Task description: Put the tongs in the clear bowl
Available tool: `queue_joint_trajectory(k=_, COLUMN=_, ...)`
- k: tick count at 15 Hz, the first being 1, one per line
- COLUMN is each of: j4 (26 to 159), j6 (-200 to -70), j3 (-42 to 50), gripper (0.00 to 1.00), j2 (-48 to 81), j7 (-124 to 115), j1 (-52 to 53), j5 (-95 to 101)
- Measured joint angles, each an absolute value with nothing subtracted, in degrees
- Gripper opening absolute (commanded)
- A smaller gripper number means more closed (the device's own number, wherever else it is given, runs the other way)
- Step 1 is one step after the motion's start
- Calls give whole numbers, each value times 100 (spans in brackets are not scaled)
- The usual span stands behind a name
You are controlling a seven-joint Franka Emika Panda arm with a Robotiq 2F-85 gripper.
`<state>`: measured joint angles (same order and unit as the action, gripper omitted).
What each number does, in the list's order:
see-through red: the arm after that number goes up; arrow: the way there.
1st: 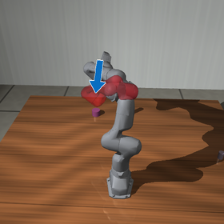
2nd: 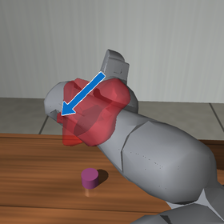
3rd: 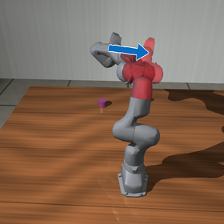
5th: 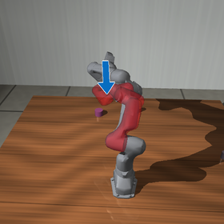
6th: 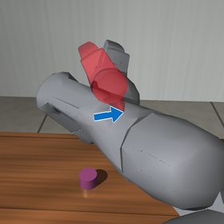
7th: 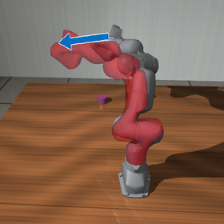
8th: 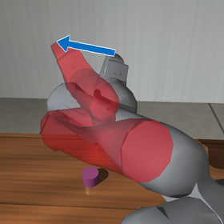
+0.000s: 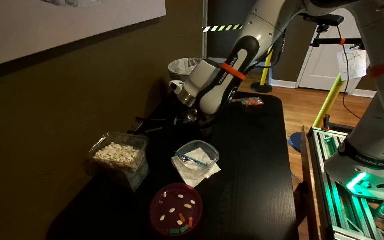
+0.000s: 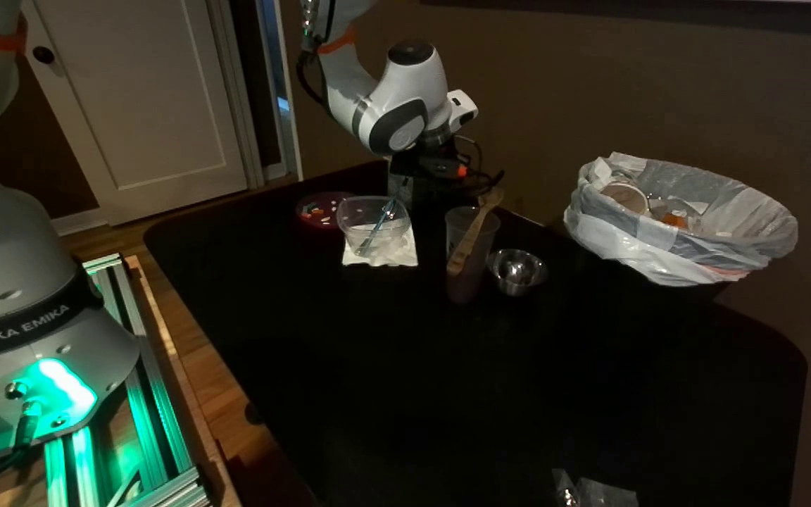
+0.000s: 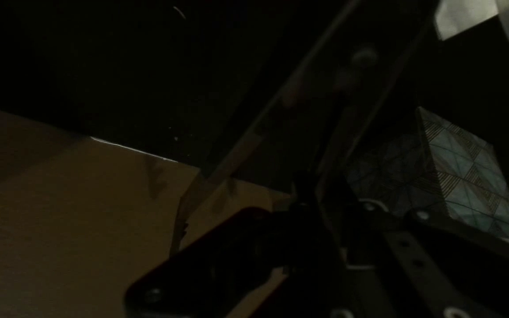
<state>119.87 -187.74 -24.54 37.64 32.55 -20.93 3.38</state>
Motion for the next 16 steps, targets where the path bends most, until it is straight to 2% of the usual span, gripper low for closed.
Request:
queue_joint_trajectory(k=6, j4=12017, j6=-18776, j3=-2502, gripper=3, j2=3808, j7=2884, j1=-2234, j5=780)
queue_joint_trajectory(k=16, j4=13252, j6=-19874, j3=-3847, gripper=3, j2=3768, j7=3116, j1=-3788, j5=1317)
